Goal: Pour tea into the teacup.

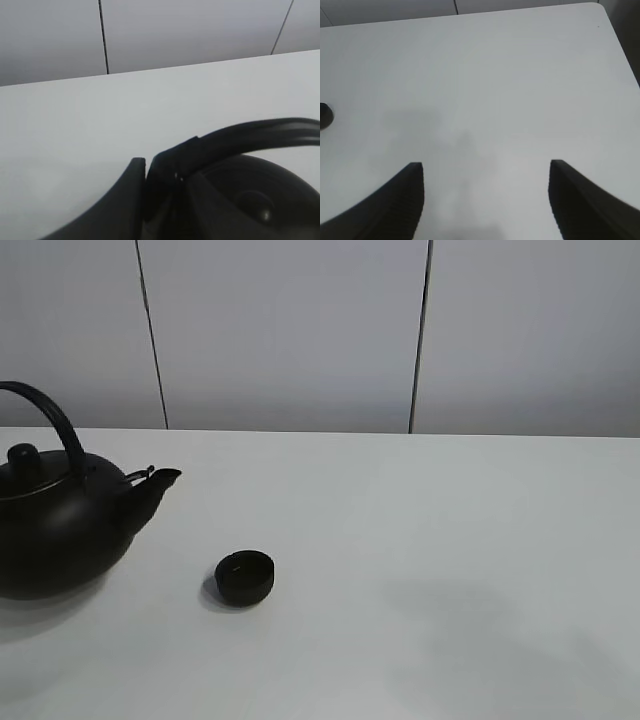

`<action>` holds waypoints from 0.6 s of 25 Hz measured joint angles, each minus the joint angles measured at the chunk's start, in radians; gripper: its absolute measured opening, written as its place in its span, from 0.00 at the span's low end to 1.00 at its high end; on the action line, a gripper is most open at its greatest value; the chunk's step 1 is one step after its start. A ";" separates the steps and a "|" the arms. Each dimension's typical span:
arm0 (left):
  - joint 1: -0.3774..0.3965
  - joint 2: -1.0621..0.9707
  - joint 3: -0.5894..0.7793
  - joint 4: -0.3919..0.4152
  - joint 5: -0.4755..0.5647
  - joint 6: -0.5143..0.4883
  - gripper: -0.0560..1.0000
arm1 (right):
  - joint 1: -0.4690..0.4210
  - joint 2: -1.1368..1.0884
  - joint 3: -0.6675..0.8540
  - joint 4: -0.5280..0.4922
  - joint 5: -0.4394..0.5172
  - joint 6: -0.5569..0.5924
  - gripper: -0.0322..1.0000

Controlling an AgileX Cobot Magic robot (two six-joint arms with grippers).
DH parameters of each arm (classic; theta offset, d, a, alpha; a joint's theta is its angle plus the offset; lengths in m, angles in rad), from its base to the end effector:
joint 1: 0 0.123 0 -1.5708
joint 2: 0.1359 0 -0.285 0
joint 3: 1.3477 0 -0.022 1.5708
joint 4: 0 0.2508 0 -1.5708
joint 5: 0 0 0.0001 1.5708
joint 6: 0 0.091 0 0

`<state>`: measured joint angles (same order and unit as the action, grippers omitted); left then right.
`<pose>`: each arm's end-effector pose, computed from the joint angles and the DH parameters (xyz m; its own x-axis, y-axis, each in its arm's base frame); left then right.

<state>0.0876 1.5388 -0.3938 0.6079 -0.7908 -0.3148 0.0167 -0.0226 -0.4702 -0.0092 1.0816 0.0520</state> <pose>0.2518 -0.0149 0.1690 -0.3106 0.1010 -0.9452 0.3447 0.9386 -0.0130 -0.0057 -0.0008 0.2672 -0.4807 0.0396 -0.8760 0.0133 0.9992 0.0379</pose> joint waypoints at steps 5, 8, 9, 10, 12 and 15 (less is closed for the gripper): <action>0.007 0.000 0.060 0.006 -0.039 0.046 0.18 | 0.000 0.000 0.000 0.000 0.000 0.000 0.50; 0.007 0.000 0.066 0.007 -0.039 0.073 0.18 | 0.000 0.000 0.000 0.000 0.000 0.000 0.50; 0.007 0.000 0.066 0.007 -0.039 0.085 0.18 | 0.000 0.000 0.000 0.000 0.000 0.000 0.50; 0.007 0.000 0.066 0.007 -0.041 0.097 0.18 | 0.000 0.000 0.000 0.000 0.000 0.000 0.50; 0.007 0.000 0.066 0.001 -0.042 0.117 0.18 | 0.000 0.000 0.000 0.000 0.000 0.000 0.50; 0.007 0.005 0.066 -0.021 -0.052 0.144 0.18 | 0.000 0.000 0.000 0.000 0.000 0.000 0.50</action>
<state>0.0950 1.5438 -0.3275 0.5869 -0.8425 -0.1707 0.0167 -0.0226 -0.4702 -0.0092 1.0816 0.0520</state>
